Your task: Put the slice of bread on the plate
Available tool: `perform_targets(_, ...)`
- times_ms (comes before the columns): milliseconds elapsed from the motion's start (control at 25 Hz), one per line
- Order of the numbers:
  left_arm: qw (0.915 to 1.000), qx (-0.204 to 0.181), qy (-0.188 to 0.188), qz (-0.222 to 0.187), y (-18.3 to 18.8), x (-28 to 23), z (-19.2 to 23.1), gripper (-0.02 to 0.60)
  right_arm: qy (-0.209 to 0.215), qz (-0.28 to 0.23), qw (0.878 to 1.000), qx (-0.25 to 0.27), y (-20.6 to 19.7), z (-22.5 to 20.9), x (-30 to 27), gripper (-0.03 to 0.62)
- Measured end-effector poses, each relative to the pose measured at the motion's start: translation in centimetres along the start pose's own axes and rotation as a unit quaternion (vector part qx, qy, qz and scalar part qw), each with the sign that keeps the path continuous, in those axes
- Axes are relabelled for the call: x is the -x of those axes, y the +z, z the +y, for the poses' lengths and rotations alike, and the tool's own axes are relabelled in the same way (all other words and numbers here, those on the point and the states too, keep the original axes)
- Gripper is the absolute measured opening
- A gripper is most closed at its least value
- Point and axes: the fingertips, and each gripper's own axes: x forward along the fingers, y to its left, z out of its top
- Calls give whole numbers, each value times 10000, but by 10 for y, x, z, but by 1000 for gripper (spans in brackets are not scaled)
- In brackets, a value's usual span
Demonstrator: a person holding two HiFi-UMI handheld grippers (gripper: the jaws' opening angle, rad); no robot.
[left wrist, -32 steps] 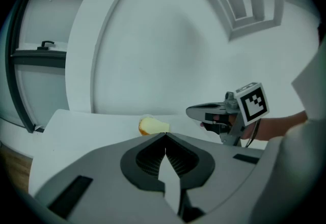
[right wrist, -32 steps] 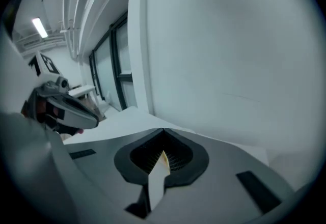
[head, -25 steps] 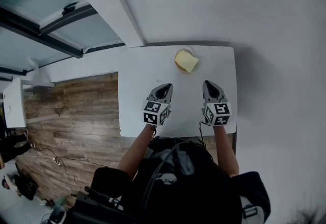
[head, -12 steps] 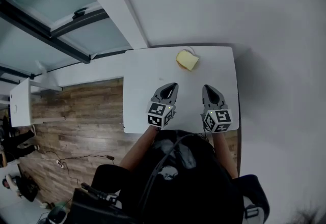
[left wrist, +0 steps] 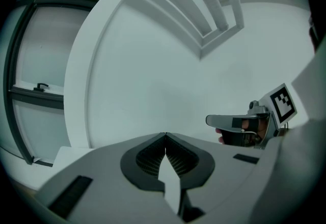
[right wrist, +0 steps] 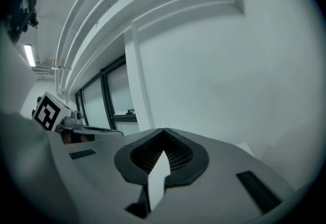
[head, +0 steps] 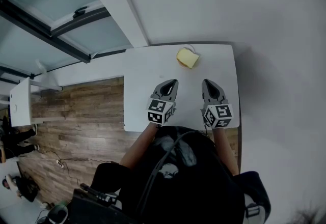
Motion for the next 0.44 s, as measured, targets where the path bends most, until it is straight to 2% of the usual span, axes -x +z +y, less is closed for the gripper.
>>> perform_targets(440, 9999, 87, -51, -1, -1, 2, -1, 6, 64, 103, 9999, 39, -4, 6, 1, 8)
